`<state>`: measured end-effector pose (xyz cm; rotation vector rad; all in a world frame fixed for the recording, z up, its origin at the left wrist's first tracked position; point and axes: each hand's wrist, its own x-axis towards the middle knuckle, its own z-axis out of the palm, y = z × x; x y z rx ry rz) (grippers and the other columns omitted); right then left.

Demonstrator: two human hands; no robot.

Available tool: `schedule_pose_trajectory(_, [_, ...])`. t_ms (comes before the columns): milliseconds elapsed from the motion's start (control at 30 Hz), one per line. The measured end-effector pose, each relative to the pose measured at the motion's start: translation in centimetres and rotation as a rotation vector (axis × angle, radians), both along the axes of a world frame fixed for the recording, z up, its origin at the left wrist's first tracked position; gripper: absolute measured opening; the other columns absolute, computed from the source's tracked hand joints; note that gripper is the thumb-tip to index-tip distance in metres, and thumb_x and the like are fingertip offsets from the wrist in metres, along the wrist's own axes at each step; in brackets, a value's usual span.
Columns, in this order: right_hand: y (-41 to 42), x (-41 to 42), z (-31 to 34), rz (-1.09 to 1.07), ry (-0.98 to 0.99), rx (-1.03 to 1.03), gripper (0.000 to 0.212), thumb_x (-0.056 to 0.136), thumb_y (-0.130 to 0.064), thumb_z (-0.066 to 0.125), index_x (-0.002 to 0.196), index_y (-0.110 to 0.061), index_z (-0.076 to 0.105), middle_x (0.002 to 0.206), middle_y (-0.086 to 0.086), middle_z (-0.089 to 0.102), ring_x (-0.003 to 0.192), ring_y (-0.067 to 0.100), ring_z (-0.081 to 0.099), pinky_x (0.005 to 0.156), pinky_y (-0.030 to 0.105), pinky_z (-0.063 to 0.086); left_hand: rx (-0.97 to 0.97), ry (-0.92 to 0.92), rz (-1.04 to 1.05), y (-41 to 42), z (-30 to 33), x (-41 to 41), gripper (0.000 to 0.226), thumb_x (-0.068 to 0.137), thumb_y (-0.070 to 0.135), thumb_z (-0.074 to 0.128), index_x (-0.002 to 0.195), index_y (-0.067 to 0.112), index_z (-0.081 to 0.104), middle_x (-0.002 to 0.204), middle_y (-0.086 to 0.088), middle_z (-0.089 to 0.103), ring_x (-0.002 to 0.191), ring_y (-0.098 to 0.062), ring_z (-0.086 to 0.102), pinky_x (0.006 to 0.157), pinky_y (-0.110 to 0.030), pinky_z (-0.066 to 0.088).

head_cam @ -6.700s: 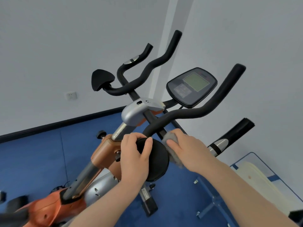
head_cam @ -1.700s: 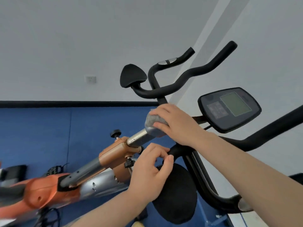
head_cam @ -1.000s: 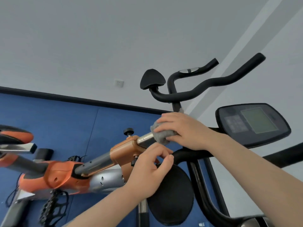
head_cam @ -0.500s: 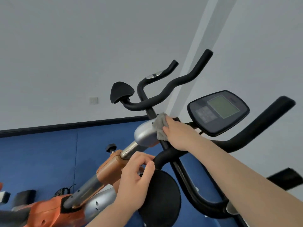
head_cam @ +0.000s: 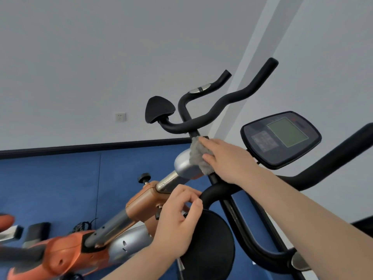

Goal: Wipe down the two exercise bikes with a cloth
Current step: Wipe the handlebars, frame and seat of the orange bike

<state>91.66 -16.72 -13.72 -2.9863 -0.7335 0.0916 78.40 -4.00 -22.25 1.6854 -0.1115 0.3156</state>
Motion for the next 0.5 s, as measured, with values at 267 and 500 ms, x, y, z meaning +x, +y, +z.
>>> schedule_pose_trajectory(267, [1.1, 1.1, 0.3, 0.369, 0.175, 0.133, 0.048, 0.090, -0.017, 0.064, 0.133, -0.036, 0.055, 0.140, -0.011, 0.044, 0.131, 0.008, 0.032, 0.113, 0.033, 0.026, -0.021, 0.012, -0.011, 0.1, 0.4, -0.1, 0.018, 0.088, 0.042, 0.049, 0.072, 0.041, 0.057, 0.094, 0.011, 0.061, 0.096, -0.013, 0.059, 0.075, -0.013, 0.042])
schedule_pose_trajectory(500, [2.3, 2.2, 0.3, 0.524, 0.161, -0.051, 0.043, 0.091, -0.022, 0.063, 0.130, -0.039, 0.055, 0.140, -0.014, 0.043, 0.129, 0.007, 0.033, 0.108, 0.035, 0.032, -0.025, 0.034, 0.006, -0.1, 0.1, -0.4, 0.017, 0.088, 0.043, 0.049, 0.072, 0.040, 0.054, 0.098, 0.013, 0.060, 0.097, -0.010, 0.058, 0.075, -0.018, 0.043])
